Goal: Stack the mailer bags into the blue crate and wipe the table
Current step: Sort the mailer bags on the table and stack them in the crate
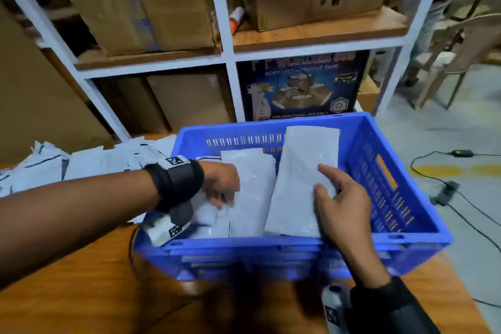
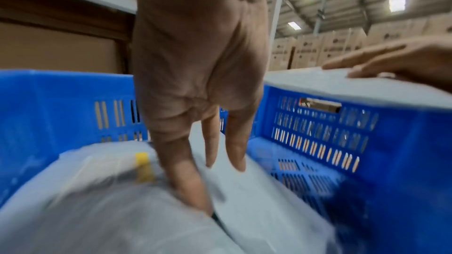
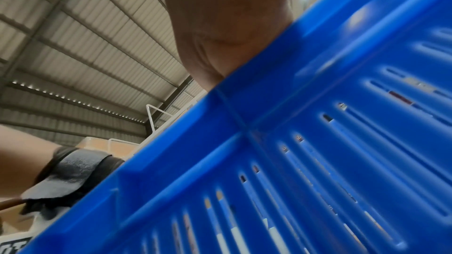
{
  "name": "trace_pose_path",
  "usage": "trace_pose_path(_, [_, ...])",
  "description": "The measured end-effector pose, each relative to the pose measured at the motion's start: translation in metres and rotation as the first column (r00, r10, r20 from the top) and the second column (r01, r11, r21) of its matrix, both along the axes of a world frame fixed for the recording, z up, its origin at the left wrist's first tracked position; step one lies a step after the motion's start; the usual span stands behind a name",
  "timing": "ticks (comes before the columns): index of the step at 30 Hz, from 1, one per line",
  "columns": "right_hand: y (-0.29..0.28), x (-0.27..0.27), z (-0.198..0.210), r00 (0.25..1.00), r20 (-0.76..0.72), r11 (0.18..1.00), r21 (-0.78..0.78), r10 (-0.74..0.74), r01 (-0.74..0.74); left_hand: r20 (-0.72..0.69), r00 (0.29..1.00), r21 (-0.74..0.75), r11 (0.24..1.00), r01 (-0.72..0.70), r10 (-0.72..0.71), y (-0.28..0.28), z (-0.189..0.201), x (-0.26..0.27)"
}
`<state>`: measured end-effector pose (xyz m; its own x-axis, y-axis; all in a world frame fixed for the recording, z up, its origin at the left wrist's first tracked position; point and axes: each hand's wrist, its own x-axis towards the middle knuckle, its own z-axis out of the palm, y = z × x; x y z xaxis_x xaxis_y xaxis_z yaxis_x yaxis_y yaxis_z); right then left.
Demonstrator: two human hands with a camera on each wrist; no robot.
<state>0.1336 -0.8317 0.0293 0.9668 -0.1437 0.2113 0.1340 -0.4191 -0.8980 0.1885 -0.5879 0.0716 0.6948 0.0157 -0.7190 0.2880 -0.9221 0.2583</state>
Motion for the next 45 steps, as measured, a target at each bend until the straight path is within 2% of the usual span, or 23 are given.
trace_pose_path(1, [-0.001, 0.000, 0.000, 1.000, -0.007, 1.000, 0.005, 0.001, -0.001, 0.058, 0.989, 0.179, 0.976, 0.123, -0.135, -0.005, 0.003, 0.002])
trace_pose_path(2, [-0.001, -0.001, 0.001, 1.000, -0.014, 1.000, 0.015, 0.002, -0.002, 0.136, 0.947, 0.370, 0.901, 0.225, -0.292, -0.009, 0.004, 0.005])
trace_pose_path(3, [-0.001, -0.002, 0.002, 1.000, -0.017, 1.000, 0.029, 0.002, -0.001, 0.197, 0.886, 0.502, 0.819, 0.277, -0.421, -0.015, 0.005, 0.008])
trace_pose_path(4, [-0.001, -0.002, 0.003, 1.000, -0.017, 0.999, 0.037, 0.001, -0.001, 0.240, 0.836, 0.566, 0.770, 0.293, -0.494, -0.021, 0.002, 0.011])
trace_pose_path(5, [0.000, -0.003, 0.005, 1.000, -0.016, 0.999, 0.038, 0.004, -0.003, 0.256, 0.815, 0.585, 0.754, 0.298, -0.520, -0.026, -0.004, 0.013])
trace_pose_path(6, [0.000, -0.004, 0.007, 1.000, -0.017, 0.999, 0.042, 0.010, -0.009, 0.235, 0.824, 0.584, 0.753, 0.304, -0.515, -0.029, -0.012, 0.014])
trace_pose_path(11, [-0.001, -0.006, 0.010, 0.999, -0.030, 0.997, 0.059, 0.042, -0.040, -0.039, 0.887, 0.568, 0.720, 0.398, -0.460, -0.039, -0.059, 0.008])
trace_pose_path(17, [0.001, -0.006, 0.011, 0.999, -0.026, 0.998, 0.042, 0.041, -0.040, -0.164, 0.776, 0.549, 0.598, 0.584, -0.609, -0.021, -0.061, 0.012])
trace_pose_path(20, [0.001, -0.007, 0.012, 0.999, -0.025, 0.999, 0.032, 0.037, -0.036, -0.091, 0.800, 0.542, 0.645, 0.539, -0.593, -0.015, -0.056, 0.013])
trace_pose_path(22, [0.002, -0.008, 0.014, 0.999, -0.019, 0.999, 0.026, 0.044, -0.043, 0.004, 0.876, 0.519, 0.750, 0.411, -0.483, -0.011, -0.048, 0.011])
trace_pose_path(24, [0.002, -0.008, 0.014, 0.998, -0.025, 0.998, 0.015, 0.054, -0.054, -0.024, 0.930, 0.506, 0.798, 0.328, -0.367, -0.005, -0.042, 0.007])
trace_pose_path(26, [0.001, -0.004, 0.012, 0.996, -0.054, 0.998, -0.014, 0.068, -0.069, -0.078, 0.945, 0.505, 0.805, 0.312, -0.318, 0.001, -0.037, 0.002])
trace_pose_path(29, [-0.003, 0.002, 0.013, 0.977, -0.154, 0.989, -0.005, 0.147, -0.150, -0.041, 0.953, 0.423, 0.859, 0.289, -0.300, 0.005, -0.018, -0.002])
trace_pose_path(33, [-0.015, 0.015, 0.038, 0.922, -0.278, 0.961, 0.022, 0.271, -0.276, 0.127, 0.911, 0.350, 0.877, 0.329, -0.392, 0.016, 0.025, -0.022])
trace_pose_path(37, [-0.022, 0.045, 0.091, 0.890, -0.282, 0.924, -0.028, 0.359, -0.382, 0.308, 0.858, 0.329, 0.892, 0.309, -0.411, 0.059, 0.040, -0.058])
trace_pose_path(39, [-0.013, 0.063, 0.114, 0.858, -0.288, 0.886, -0.059, 0.426, -0.460, 0.405, 0.835, 0.265, 0.921, 0.284, -0.374, 0.083, 0.031, -0.076])
trace_pose_path(41, [0.004, 0.081, 0.126, 0.799, -0.317, 0.826, -0.076, 0.512, -0.559, 0.550, 0.782, 0.173, 0.955, 0.240, -0.295, 0.102, 0.012, -0.090])
trace_pose_path(42, [0.016, 0.090, 0.126, 0.762, -0.343, 0.794, -0.069, 0.550, -0.604, 0.600, 0.745, 0.154, 0.956, 0.251, -0.292, 0.108, 0.000, -0.094])
trace_pose_path(45, [0.051, 0.110, 0.099, 0.664, -0.449, 0.723, -0.057, 0.597, -0.689, 0.644, 0.674, 0.229, 0.932, 0.280, -0.361, 0.114, -0.028, -0.099])
